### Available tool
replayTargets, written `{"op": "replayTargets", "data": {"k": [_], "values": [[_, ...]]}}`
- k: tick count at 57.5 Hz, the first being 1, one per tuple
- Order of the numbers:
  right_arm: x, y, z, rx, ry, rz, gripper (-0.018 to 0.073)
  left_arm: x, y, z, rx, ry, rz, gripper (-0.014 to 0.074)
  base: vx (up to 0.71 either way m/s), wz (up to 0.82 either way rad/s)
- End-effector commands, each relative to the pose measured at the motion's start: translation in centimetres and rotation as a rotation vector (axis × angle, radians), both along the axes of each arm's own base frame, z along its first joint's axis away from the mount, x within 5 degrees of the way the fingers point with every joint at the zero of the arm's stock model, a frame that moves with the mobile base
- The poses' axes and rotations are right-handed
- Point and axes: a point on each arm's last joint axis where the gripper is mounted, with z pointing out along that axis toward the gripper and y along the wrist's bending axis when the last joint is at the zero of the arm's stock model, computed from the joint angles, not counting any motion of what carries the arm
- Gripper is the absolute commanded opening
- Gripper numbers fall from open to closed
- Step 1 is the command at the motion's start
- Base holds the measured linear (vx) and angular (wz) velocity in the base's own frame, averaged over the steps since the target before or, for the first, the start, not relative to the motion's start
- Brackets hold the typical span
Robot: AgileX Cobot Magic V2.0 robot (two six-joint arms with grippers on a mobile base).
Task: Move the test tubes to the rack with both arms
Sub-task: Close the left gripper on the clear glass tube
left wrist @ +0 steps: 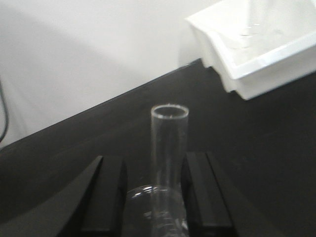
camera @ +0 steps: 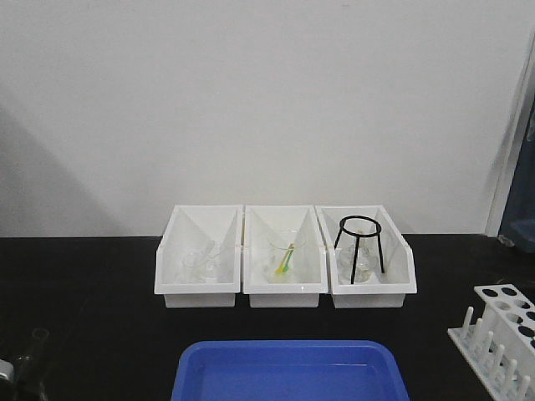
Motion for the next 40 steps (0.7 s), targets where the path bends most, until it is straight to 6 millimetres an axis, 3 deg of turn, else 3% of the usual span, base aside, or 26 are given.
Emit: {"op": "replayTargets", "data": {"k": [1,40], "values": [[-0.03,0.0,1.87,-0.006,-0.113,0.0,-0.0004,0.44,0.0,1.96,-0.01,-0.139,0.018,0.0379,0.0,0.0],[-0.03,0.0,1.72,-0.006,-0.097,0.0,-0.0004,1.32,-0.35,2.2,-0.007,-0.113,-0.007,0.0364,0.0,0.0]]}}
